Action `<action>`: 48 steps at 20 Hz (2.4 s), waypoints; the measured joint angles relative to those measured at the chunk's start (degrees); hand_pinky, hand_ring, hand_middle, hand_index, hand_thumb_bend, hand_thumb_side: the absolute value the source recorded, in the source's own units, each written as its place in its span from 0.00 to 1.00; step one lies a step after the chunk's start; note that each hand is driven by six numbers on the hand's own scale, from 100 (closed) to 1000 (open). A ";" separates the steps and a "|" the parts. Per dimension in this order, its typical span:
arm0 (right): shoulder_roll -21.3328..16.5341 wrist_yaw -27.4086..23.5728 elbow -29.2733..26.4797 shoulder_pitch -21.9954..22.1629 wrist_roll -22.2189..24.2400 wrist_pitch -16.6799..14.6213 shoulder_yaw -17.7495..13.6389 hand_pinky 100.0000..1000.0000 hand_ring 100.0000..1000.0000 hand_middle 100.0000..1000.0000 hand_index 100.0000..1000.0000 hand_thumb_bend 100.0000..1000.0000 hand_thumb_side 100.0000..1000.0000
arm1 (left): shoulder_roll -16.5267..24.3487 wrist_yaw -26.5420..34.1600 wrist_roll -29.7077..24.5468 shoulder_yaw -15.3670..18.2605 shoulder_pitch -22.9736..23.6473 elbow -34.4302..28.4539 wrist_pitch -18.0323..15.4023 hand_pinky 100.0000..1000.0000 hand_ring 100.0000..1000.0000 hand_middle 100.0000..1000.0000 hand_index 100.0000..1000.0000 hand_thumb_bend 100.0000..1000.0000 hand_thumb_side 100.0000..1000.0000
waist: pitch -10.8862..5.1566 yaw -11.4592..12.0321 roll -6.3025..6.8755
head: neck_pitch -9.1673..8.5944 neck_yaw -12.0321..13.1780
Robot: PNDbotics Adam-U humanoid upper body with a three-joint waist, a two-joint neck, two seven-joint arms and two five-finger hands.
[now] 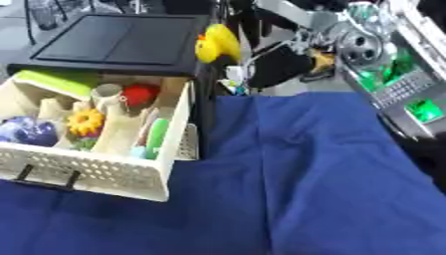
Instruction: Pick up objects from table and place into drawer.
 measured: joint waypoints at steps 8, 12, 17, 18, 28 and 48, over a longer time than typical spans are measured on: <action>8.62 2.03 8.28 -4.84 1.04 0.04 1.71 0.52 0.47 0.25 0.41 0.19 0.16 | 0.01 0.38 -0.03 -0.46 -0.38 0.00 0.00 0.31 0.43 0.47 0.65 0.03 1.00 | -0.01 1.05 -0.25 | 0.16 -0.83; 12.19 3.76 13.04 -5.74 0.78 -0.84 2.63 0.53 0.48 0.27 0.43 0.21 0.18 | 0.01 0.57 -0.17 -0.69 -0.58 0.00 0.06 0.31 0.43 0.47 0.65 0.03 1.00 | 0.30 1.63 -0.30 | 0.16 -1.21; 14.12 4.93 16.51 -5.83 0.91 -3.18 3.50 0.62 0.59 0.38 0.57 0.39 0.30 | 0.01 0.69 -0.25 -0.70 -0.87 0.00 0.03 0.31 0.43 0.47 0.65 0.03 1.00 | 0.54 1.72 -0.40 | 0.16 -1.45; 14.38 4.94 16.75 -5.83 1.08 -3.72 3.62 0.62 0.59 0.39 0.59 0.41 0.30 | 0.01 0.76 -0.28 -0.71 -0.87 0.00 0.01 0.31 0.43 0.47 0.65 0.02 1.00 | 0.55 1.73 -0.40 | 0.16 -1.46; 15.15 4.13 16.92 -5.82 2.68 -6.62 3.62 0.68 0.69 0.55 0.80 0.60 0.40 | 0.00 1.09 -0.57 -0.72 -0.89 0.00 0.01 0.31 0.43 0.47 0.65 0.03 1.00 | 0.55 1.83 -0.37 | 0.16 -1.50; 11.71 -5.86 1.16 -3.12 -8.04 -7.65 -11.21 0.63 0.67 0.55 0.74 0.27 0.77 | -0.07 0.11 0.88 0.34 1.87 0.00 0.06 0.34 0.47 0.51 0.68 0.06 1.00 | 0.13 0.10 1.87 | 0.16 0.10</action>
